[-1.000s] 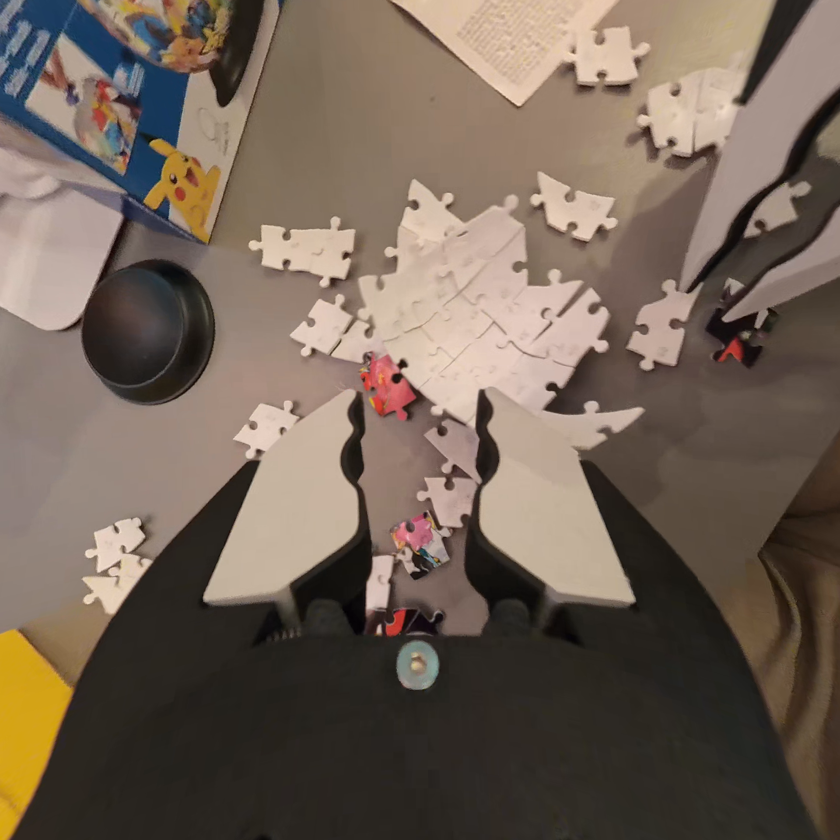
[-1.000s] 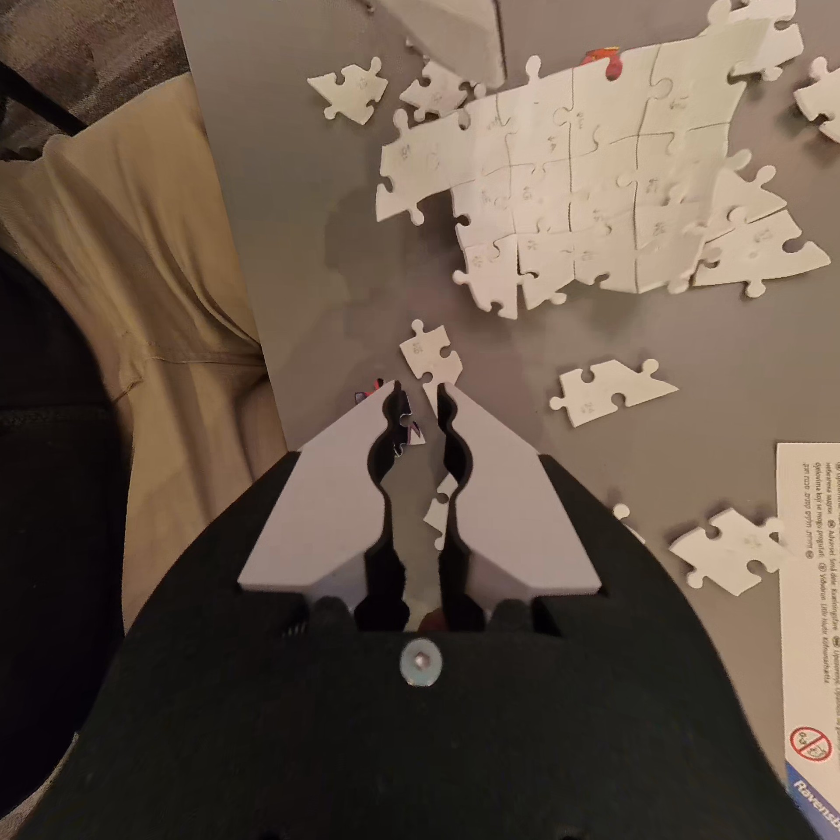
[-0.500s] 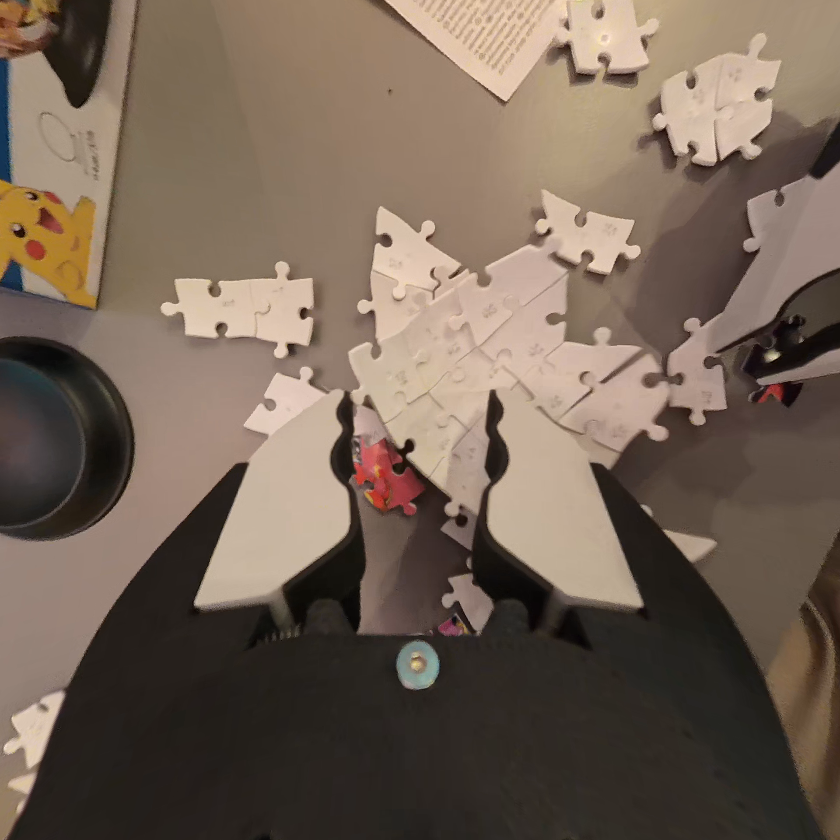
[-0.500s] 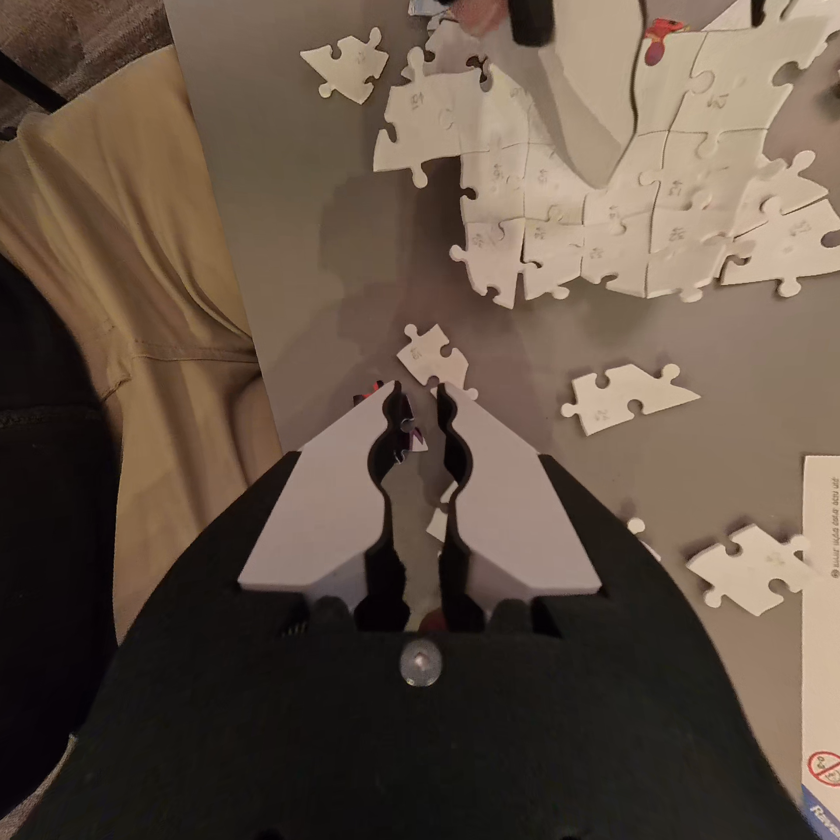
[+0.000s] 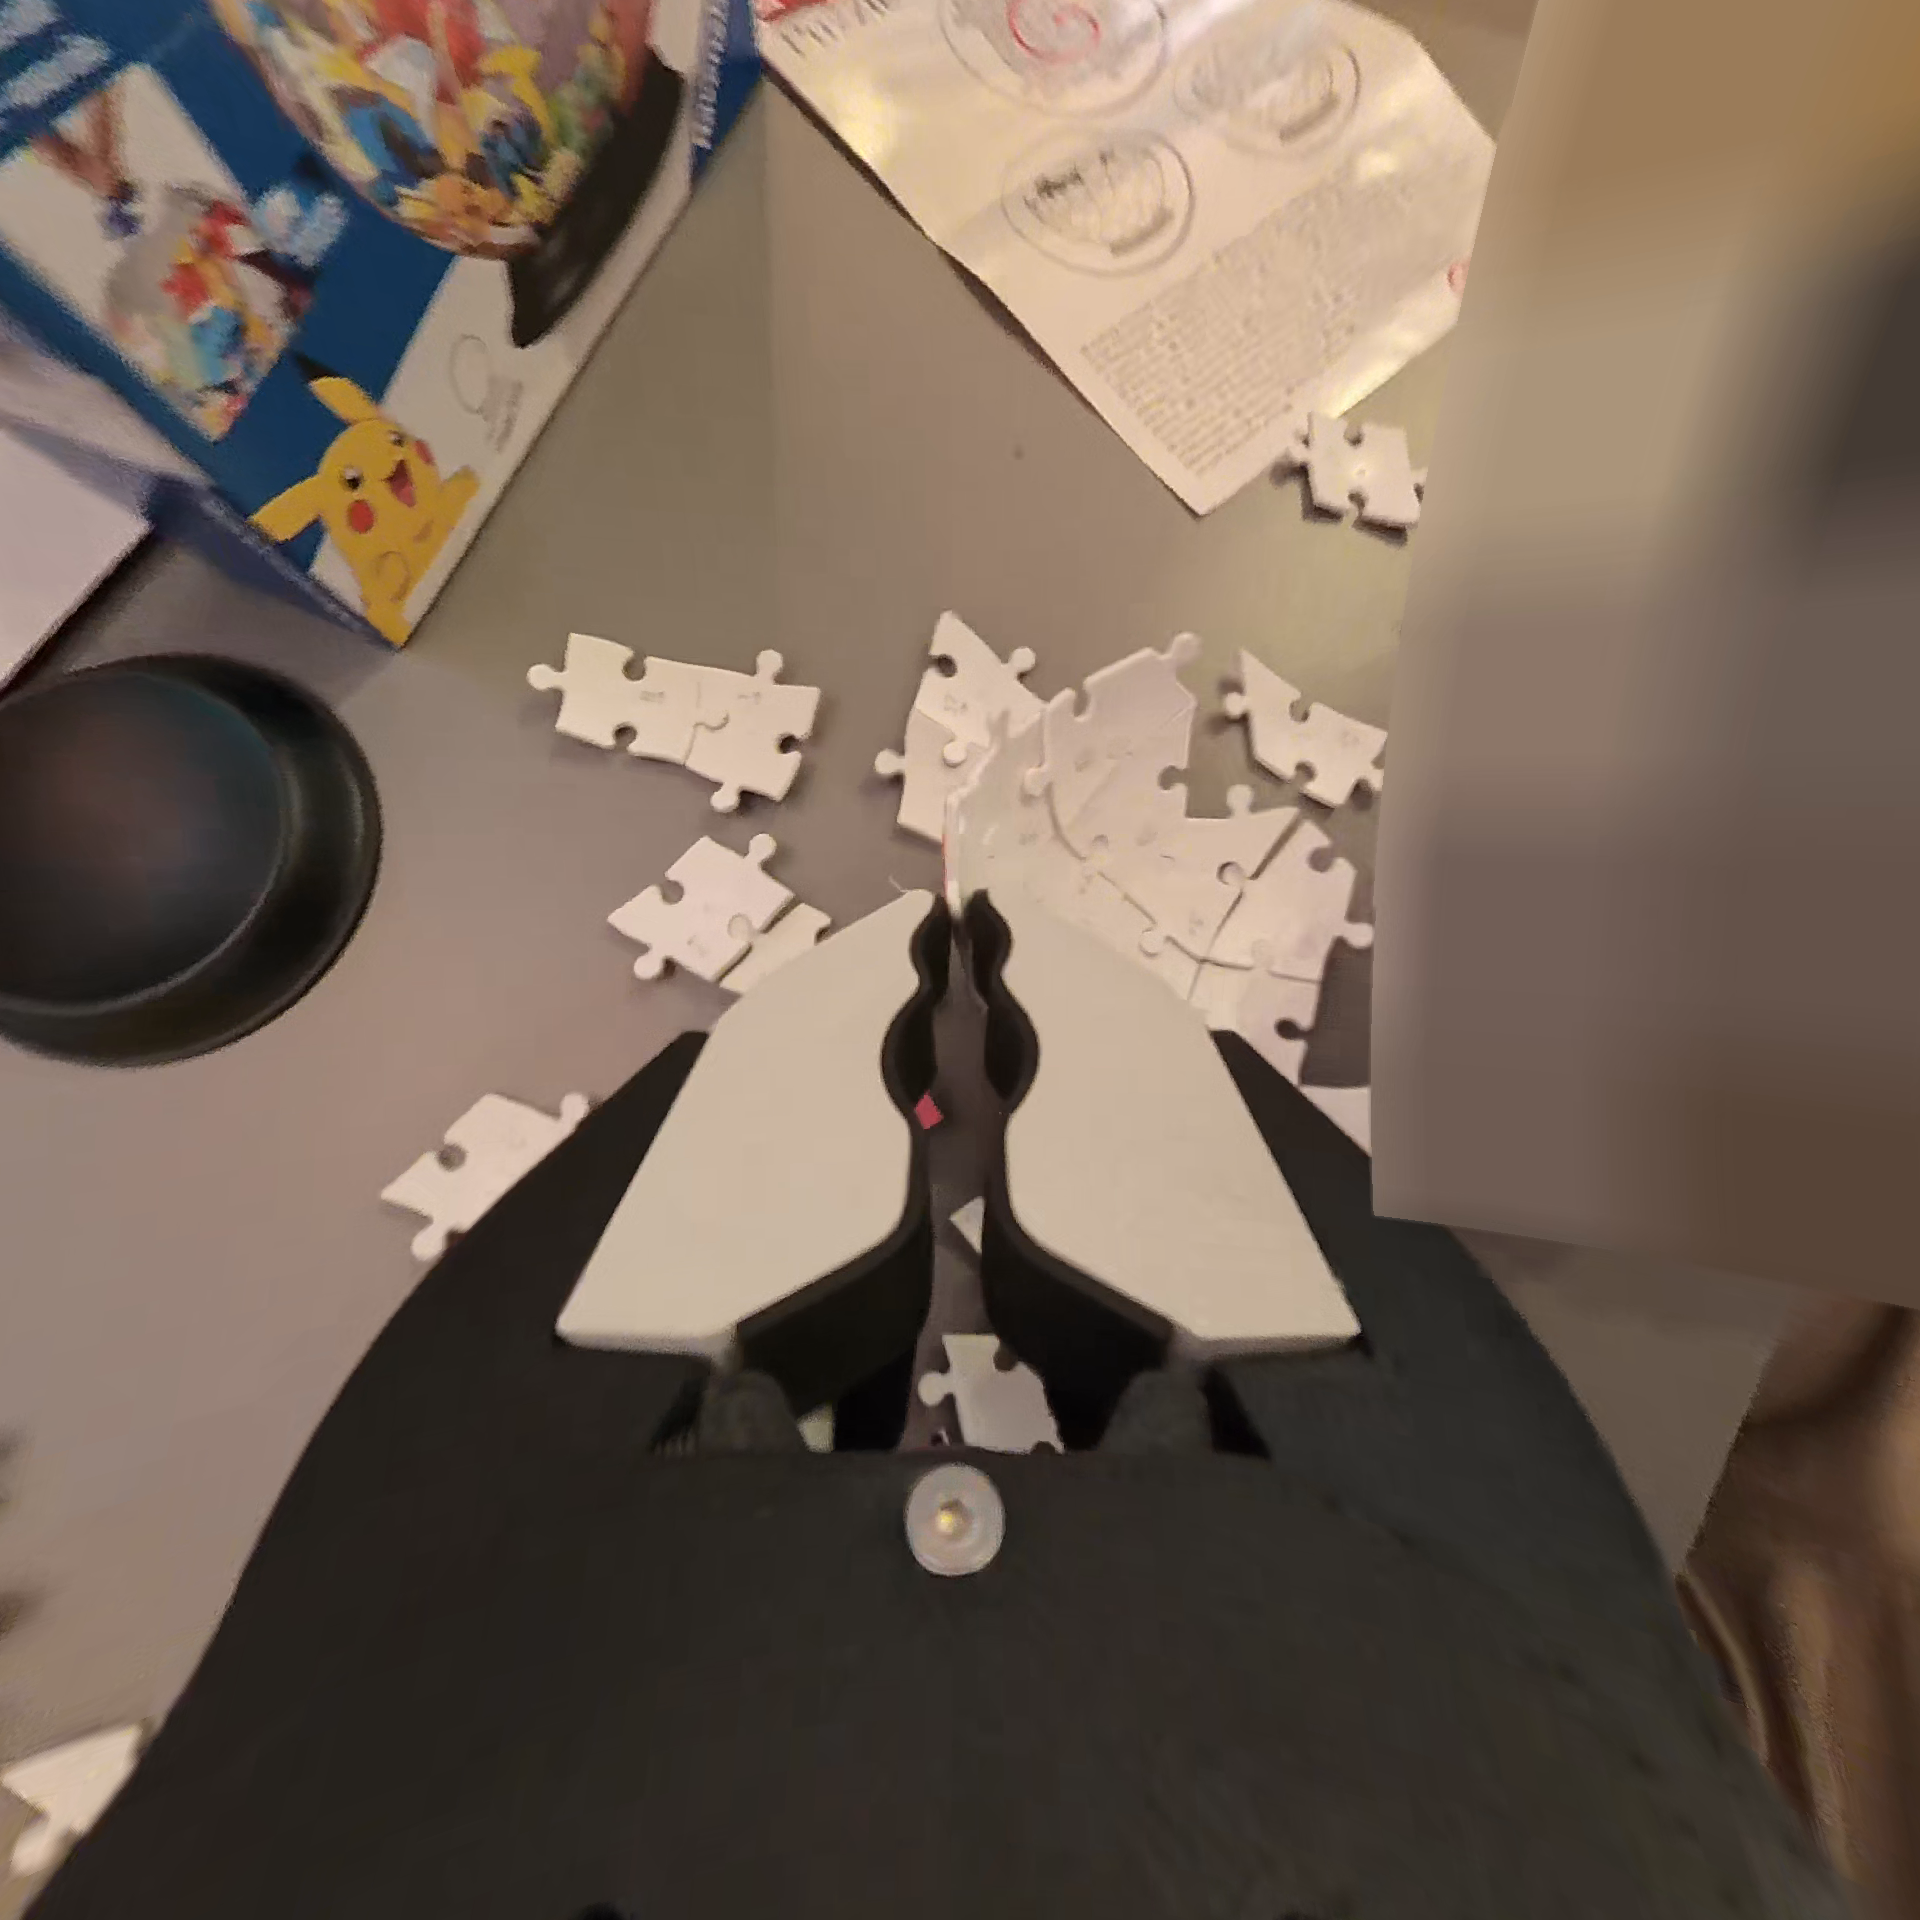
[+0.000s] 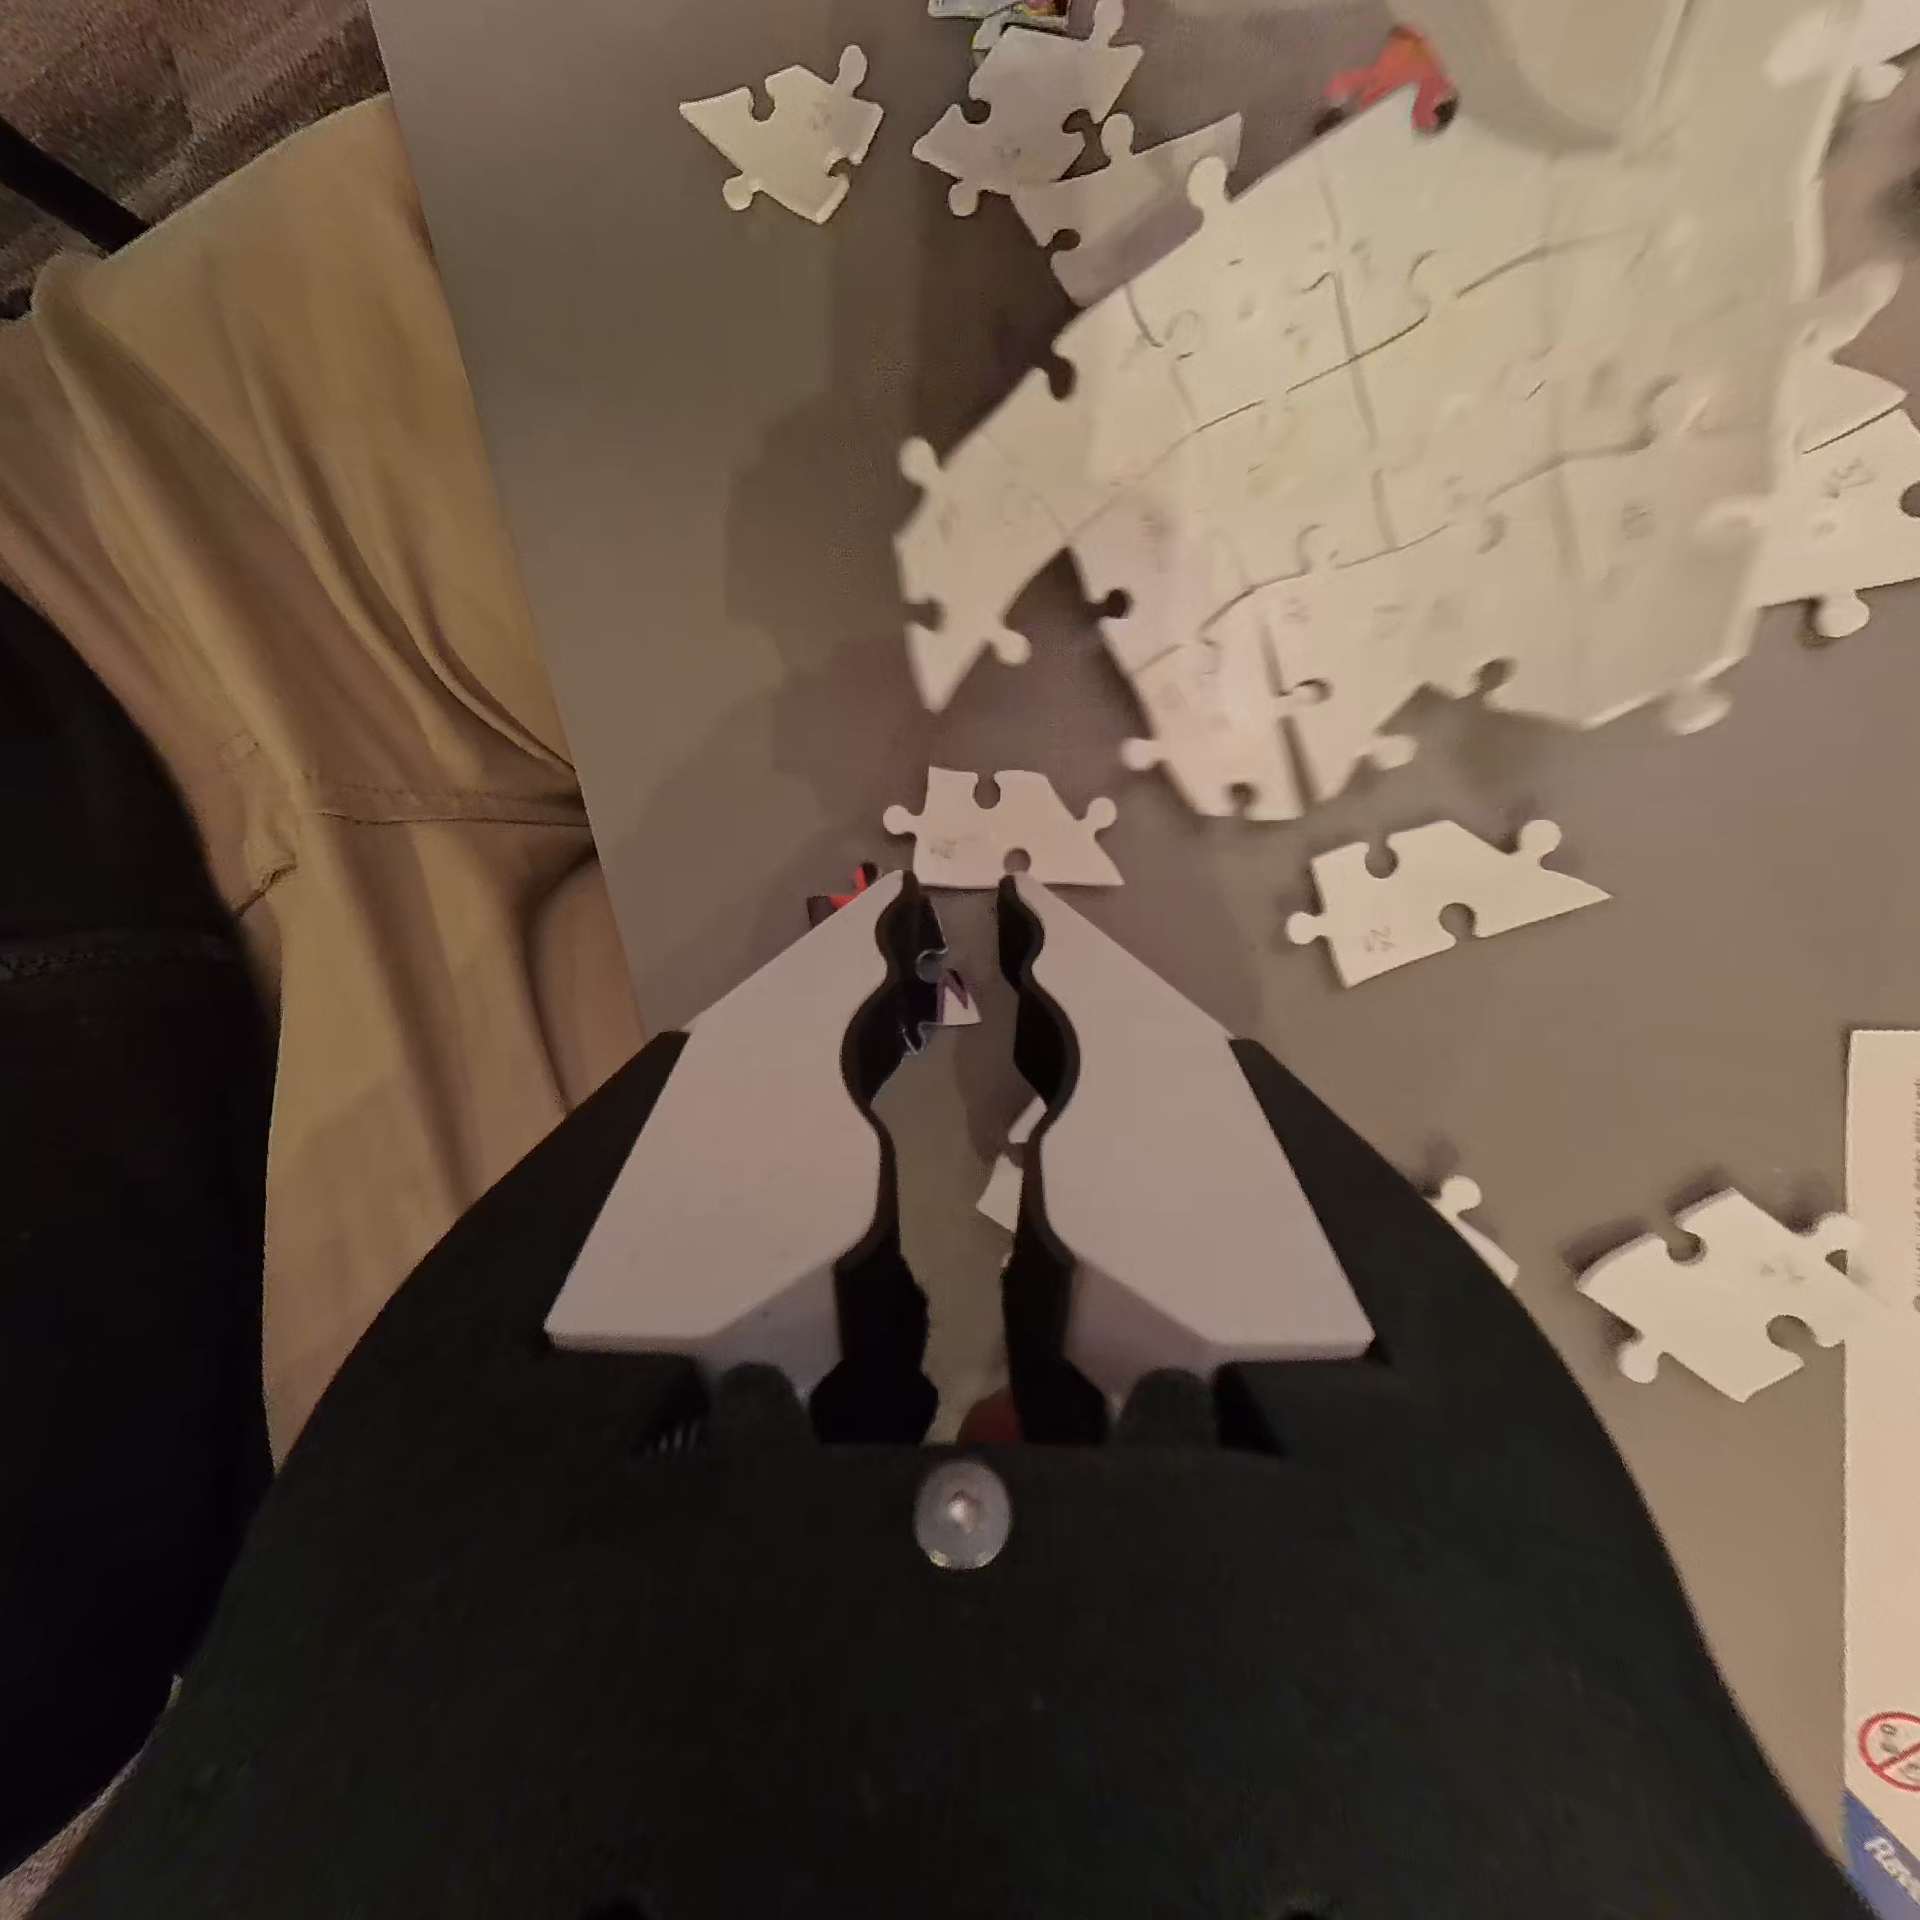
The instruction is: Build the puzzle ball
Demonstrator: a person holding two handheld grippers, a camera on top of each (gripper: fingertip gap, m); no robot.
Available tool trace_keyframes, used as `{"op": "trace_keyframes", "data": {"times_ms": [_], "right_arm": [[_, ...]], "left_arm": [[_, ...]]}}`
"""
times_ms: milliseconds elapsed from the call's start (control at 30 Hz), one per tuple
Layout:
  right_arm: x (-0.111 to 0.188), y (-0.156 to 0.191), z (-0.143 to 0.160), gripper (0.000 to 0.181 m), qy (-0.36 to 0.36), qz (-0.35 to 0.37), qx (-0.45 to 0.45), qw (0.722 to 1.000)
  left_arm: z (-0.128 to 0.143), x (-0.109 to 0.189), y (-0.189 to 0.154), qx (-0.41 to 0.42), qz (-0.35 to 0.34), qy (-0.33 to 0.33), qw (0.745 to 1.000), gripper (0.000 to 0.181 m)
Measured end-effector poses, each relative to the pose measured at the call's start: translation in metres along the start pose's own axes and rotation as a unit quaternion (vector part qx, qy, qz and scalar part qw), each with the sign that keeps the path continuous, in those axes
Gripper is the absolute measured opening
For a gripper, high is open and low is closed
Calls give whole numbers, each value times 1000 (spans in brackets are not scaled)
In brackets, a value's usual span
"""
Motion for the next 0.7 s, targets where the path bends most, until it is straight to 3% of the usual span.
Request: {"op": "trace_keyframes", "data": {"times_ms": [400, 700], "right_arm": [[-15, 21, -5, 11, 14, -11, 11, 1000], [14, -5, -5, 13, -38, 15, -23, 999]], "left_arm": [[22, 25, -23, 97, -159, -82, 979, 2], [6, 26, -29, 106, -209, -137, 962, 2]]}}
Point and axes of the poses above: each gripper's, where its closed fingertips meet, x back along the fingers, z out of its underside, y = z × x across the jaws, the point moved 9 cm from there along x, back along the fingers, and after that the axes turned 15 degrees about -x, right-handed, at the moved point
